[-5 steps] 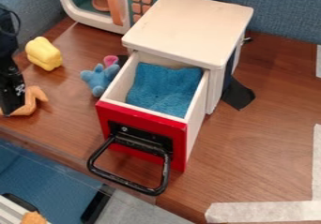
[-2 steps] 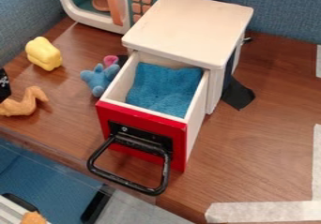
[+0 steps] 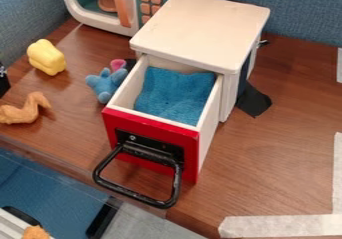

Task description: Put the object in the drawer

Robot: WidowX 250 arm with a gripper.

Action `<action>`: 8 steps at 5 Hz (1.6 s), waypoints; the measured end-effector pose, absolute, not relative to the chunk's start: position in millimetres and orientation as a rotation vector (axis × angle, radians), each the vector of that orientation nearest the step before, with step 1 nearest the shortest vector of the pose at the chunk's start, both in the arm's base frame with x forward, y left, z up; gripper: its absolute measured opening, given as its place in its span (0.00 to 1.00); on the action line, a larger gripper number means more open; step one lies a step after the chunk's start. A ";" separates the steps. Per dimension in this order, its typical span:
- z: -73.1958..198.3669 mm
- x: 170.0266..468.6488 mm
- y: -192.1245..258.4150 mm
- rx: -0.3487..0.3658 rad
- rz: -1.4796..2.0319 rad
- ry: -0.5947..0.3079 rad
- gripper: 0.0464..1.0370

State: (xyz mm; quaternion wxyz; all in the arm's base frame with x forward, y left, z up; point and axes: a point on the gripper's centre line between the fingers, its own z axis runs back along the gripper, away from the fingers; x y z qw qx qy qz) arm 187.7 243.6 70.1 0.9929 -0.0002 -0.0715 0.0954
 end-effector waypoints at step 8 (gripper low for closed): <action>31.1 221.6 225.8 0.015 0.262 -0.123 0.96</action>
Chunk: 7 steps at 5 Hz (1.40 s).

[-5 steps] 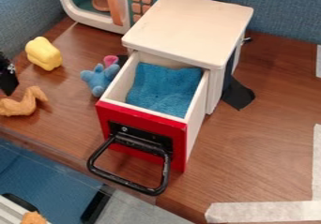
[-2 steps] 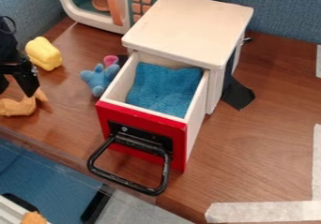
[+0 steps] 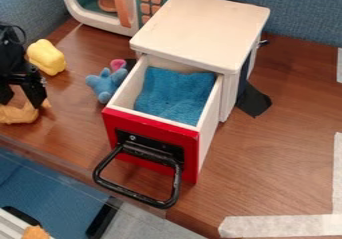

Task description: Put the object in the drawer

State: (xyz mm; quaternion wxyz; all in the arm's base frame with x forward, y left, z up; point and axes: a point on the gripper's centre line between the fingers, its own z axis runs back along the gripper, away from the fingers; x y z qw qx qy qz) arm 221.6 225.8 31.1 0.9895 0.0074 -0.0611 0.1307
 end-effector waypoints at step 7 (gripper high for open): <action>57.3 201.0 197.7 0.039 0.284 -0.161 0.82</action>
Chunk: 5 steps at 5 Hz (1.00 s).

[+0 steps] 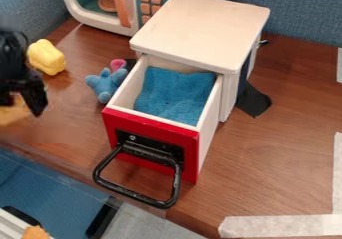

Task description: Put the object in the drawer

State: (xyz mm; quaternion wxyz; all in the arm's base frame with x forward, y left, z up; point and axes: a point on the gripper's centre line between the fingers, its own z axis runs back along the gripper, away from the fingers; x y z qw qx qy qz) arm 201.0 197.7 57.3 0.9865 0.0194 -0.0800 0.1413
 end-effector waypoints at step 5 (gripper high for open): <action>128.4 209.4 79.0 -0.062 0.236 -0.157 0.82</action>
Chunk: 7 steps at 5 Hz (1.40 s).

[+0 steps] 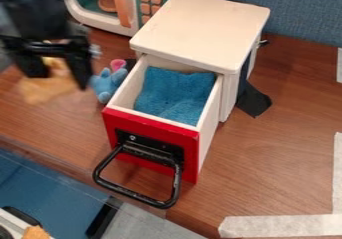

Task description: Put the object in the drawer

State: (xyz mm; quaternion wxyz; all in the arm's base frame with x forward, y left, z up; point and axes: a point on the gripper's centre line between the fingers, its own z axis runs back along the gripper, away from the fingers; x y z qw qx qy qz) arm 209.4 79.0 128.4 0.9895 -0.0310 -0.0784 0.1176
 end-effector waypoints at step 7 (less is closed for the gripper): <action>102.3 278.8 -3.2 -0.131 0.152 -0.128 0.97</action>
